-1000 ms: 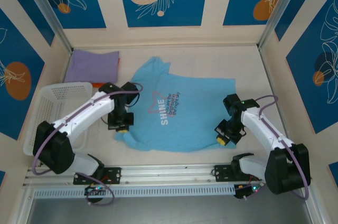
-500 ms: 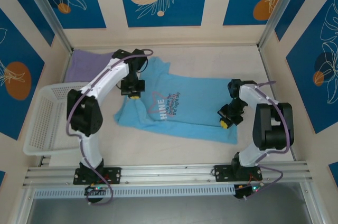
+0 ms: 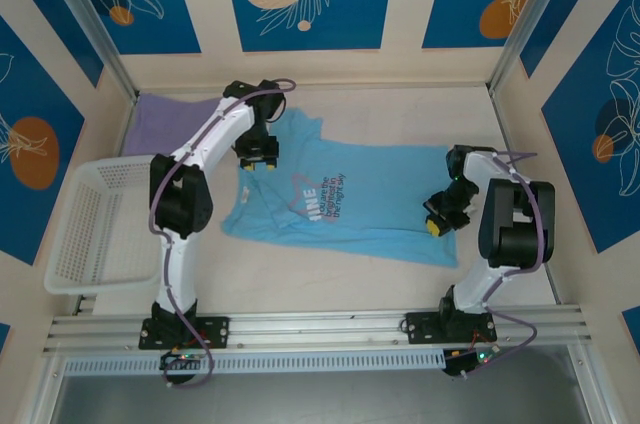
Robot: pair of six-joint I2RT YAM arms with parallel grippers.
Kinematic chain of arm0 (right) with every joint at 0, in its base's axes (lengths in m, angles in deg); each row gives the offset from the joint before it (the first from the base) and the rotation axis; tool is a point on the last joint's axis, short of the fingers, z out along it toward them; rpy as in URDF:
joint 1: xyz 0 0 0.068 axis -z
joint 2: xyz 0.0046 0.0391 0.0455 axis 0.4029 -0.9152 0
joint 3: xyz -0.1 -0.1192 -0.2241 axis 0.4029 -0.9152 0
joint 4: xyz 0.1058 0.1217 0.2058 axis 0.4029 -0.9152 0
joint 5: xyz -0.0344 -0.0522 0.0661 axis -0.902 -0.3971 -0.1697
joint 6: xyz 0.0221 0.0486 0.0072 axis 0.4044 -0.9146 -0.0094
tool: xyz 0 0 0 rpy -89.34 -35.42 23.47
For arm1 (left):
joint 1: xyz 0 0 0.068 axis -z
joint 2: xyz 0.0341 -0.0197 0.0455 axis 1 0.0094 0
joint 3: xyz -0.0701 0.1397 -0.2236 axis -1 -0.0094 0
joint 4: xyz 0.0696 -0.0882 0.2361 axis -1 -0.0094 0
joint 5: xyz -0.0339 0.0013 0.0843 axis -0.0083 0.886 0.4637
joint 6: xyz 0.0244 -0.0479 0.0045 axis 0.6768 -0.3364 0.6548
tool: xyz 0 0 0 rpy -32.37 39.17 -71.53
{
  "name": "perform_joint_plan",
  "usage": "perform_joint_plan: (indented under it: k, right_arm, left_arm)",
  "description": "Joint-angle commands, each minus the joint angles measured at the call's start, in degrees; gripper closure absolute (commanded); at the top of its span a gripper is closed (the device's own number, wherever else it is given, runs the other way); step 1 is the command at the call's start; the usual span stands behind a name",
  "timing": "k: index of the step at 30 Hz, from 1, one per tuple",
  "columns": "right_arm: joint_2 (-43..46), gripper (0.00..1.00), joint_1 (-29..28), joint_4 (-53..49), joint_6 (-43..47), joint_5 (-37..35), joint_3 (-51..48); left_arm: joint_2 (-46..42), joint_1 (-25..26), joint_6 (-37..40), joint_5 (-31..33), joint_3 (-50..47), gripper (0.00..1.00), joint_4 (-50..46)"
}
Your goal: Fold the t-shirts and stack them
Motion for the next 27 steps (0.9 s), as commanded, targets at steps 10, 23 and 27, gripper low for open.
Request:
perform_joint_plan:
  k: [10, 23, 27]
  right_arm:
    - [13.57, 0.97, 1.99, -4.97, -7.31, -6.17, -3.39]
    - [0.53, 0.50, -0.03, -4.10, -7.52, -16.88, 5.64]
    - [6.26, 0.37, 0.16, -2.73, -4.98, -14.74, 2.36]
  left_arm:
    - [-26.26, -0.38, -2.16, -9.30, -40.30, 0.57, 17.78]
    - [-28.80, -0.94, -5.61, -10.67, -60.82, 0.22, 25.26]
    - [-27.55, -0.98, -5.01, -10.58, -60.77, 0.20, 27.81]
